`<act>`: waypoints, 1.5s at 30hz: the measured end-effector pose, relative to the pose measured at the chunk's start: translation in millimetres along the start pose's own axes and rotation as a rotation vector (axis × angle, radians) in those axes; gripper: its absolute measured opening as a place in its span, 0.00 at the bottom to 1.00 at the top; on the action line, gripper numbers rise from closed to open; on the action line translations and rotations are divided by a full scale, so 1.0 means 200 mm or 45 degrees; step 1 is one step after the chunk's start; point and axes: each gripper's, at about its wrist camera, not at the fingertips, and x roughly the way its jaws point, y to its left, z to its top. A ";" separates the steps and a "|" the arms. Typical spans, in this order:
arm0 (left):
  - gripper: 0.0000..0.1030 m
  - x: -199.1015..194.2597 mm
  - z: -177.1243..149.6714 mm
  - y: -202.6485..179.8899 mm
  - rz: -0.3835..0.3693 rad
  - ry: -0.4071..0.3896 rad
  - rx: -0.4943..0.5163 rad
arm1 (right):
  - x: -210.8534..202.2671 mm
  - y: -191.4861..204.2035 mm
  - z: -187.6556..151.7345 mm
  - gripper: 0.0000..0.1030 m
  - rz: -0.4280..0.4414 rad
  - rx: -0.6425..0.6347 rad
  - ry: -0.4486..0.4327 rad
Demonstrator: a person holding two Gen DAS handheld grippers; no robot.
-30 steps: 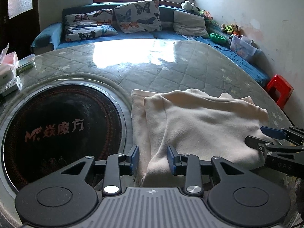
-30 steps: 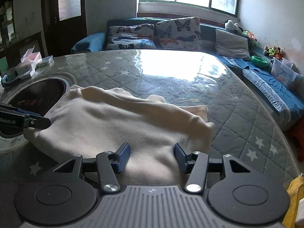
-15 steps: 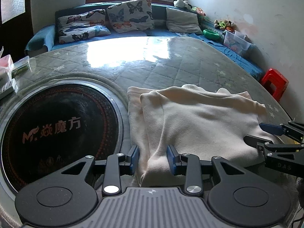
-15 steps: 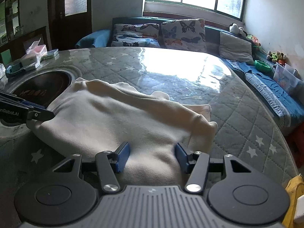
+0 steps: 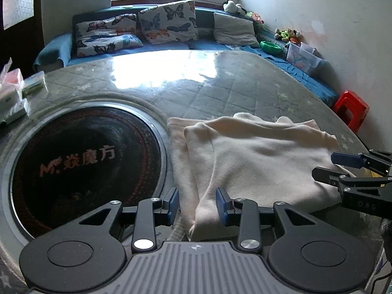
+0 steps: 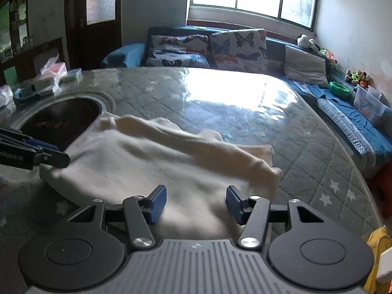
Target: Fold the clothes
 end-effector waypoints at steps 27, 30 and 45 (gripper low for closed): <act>0.70 -0.12 -0.13 -0.02 0.060 -0.043 0.071 | 0.00 0.11 -0.02 0.68 0.031 0.023 0.015; 0.77 -0.13 -0.15 -0.03 0.068 -0.053 0.077 | -0.02 0.11 -0.02 0.78 0.030 0.037 0.011; 0.99 -0.26 -0.22 -0.02 0.080 -0.116 0.096 | -0.10 0.17 -0.03 0.95 -0.005 0.045 -0.006</act>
